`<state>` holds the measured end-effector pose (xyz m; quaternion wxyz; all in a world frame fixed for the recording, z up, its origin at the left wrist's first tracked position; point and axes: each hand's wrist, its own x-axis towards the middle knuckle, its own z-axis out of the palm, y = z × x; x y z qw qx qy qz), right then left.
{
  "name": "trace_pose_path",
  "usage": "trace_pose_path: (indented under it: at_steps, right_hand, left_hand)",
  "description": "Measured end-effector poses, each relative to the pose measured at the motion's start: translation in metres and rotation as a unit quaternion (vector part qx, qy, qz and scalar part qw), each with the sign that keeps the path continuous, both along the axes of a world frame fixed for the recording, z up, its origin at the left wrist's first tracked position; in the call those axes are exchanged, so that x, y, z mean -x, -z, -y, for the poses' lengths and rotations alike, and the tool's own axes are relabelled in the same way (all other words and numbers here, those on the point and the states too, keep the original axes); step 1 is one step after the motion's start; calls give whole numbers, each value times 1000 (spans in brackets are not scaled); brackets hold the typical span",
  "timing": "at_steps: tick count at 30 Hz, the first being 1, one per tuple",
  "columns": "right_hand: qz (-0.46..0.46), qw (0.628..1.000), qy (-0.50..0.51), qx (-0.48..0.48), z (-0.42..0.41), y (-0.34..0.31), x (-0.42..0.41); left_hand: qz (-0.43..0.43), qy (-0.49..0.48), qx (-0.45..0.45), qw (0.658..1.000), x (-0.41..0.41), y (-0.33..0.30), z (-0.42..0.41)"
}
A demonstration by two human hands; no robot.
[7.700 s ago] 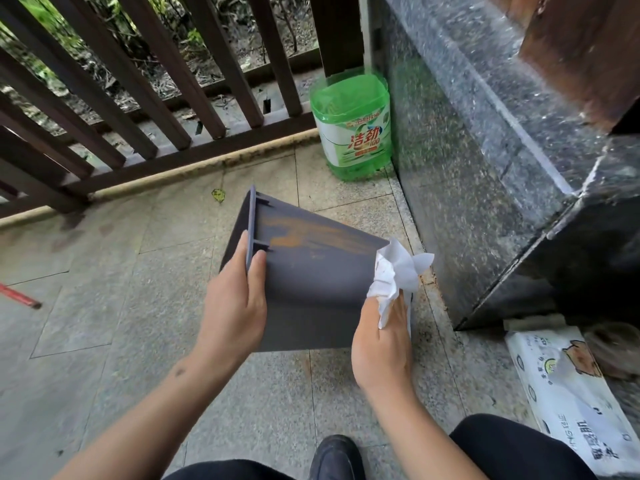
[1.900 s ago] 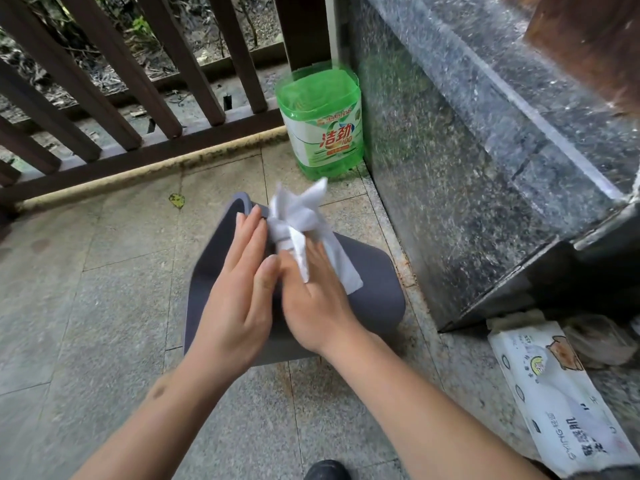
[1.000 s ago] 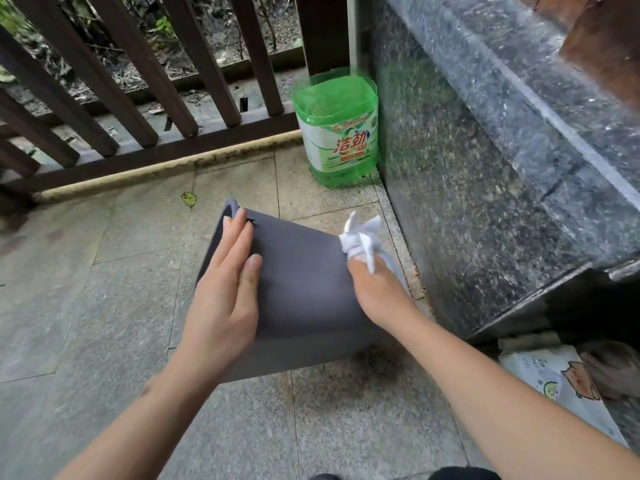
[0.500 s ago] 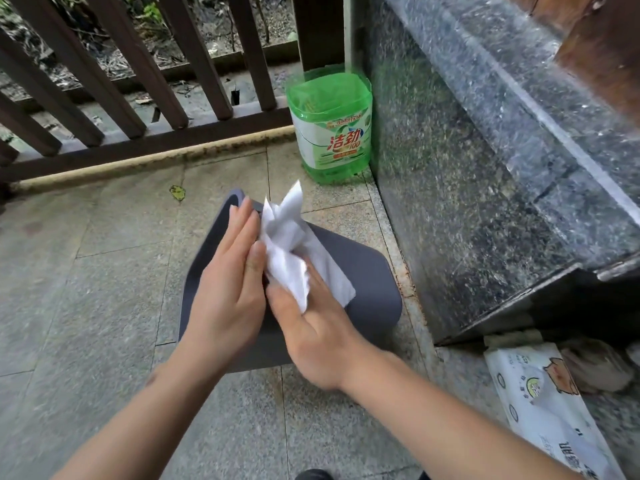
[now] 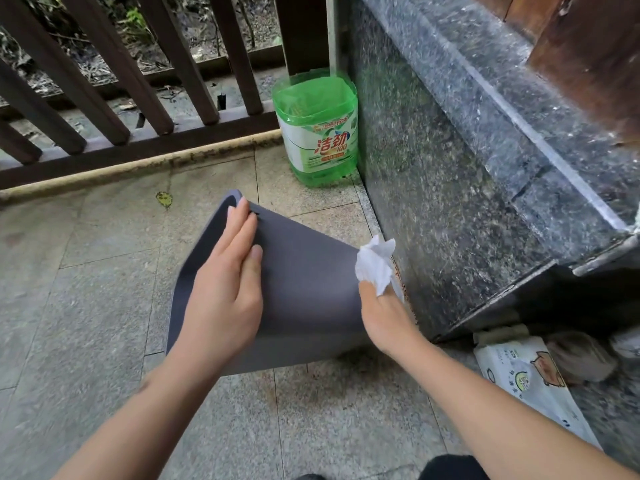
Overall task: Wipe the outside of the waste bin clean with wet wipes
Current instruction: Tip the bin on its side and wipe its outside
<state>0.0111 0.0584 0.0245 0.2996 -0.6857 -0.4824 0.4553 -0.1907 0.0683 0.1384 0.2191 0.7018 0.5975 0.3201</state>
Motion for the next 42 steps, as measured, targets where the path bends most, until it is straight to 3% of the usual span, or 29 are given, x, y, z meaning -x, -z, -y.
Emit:
trace_pose_path:
  at_steps: [4,9,15,19,24,26,28,30,32,37,42]
  right_hand:
    - [-13,999,30,8,-28,-15,18]
    - [-53,991,-59,-105,-49,-62,62]
    - [-122,953,-171,-217,8,-63,63]
    - [-78,951,-199,-225,32,-40,33]
    - [-17,993,-51,-104,21,-16,14]
    - [-39,997,31,-60,16,-13,13]
    - [-197,966,166,-17,14,-18,5]
    - [-403,887,226,6,13,-27,-7]
    - [-540,811,222,-15,14,-39,-22]
    - [-677,704,212,32,20,-52,-33]
    - [-696,688,198,43,24,-60,-35]
  left_hand:
    - [2,2,0,1000,-4,1,-6]
    - [-8,8,-8,1000,-6,2,-6]
    - [-20,-17,-9,1000,10,1,-4]
    - [-9,0,-12,1000,11,-1,3]
    - [-1,-3,-15,1000,9,0,1]
    - [-8,15,-19,1000,5,0,4]
    - [-12,38,-22,999,1,0,9]
    - [-8,55,-24,998,0,0,13]
    - [6,67,-12,998,4,-1,16]
    - [52,69,36,996,23,-6,27]
    - [84,87,91,988,27,-16,27]
